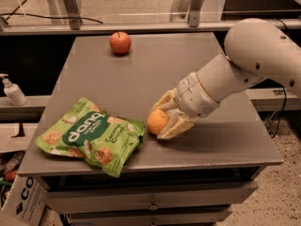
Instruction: Move orange near green rice chip bag
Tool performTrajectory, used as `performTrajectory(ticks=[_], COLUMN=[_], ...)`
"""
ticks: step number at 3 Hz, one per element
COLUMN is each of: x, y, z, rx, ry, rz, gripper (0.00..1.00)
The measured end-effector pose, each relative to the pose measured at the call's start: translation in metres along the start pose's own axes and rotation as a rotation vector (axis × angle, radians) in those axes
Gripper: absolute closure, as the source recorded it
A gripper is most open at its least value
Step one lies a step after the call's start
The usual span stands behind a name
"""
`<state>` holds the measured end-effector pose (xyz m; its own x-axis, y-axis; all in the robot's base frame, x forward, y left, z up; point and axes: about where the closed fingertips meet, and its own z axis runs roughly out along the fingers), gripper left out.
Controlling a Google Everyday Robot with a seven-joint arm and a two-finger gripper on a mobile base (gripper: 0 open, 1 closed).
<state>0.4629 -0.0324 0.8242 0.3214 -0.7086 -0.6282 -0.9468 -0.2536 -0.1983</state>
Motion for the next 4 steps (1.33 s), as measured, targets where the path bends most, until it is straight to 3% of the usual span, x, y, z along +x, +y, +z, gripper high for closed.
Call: performTrajectory(ticks=[1,2,3,4], x=[0.001,0.002,0.011,0.037], y=[0.002,0.003,-0.006,-0.023], z=[0.000,-0.001,-0.012,-0.041], rx=[-0.002,-0.001,0.021,0.062], ry=[0.000,0.000,-0.044,-0.153], rz=[0.002,0.003,0.063,0.189], gripper=[0.00,0.00,0.00,0.00])
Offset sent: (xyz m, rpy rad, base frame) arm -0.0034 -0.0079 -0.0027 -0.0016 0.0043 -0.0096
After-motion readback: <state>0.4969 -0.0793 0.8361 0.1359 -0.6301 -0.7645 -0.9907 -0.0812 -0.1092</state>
